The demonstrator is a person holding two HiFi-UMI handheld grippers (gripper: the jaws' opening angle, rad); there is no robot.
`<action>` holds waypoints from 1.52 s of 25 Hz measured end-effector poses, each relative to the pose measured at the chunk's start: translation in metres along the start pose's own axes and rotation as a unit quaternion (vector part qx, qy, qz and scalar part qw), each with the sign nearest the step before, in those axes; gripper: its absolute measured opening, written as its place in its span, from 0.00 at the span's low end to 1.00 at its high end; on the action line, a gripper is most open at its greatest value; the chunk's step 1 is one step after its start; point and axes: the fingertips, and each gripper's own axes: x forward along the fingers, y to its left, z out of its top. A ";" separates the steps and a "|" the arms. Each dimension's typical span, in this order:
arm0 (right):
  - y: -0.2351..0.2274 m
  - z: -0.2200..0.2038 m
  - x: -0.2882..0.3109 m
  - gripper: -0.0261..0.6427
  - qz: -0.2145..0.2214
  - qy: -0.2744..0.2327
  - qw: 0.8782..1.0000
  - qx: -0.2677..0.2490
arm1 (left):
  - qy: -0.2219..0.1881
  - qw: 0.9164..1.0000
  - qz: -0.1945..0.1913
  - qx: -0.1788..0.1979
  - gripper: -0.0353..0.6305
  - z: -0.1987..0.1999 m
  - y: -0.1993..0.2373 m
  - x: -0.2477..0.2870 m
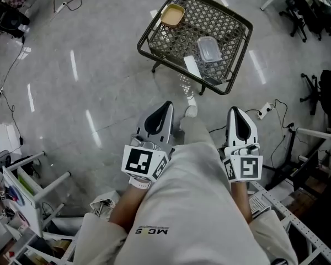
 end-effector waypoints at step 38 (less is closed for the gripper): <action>-0.150 -0.036 0.255 0.06 0.146 0.066 0.987 -0.033 | 0.043 0.998 0.039 0.032 0.09 0.057 0.054 0.278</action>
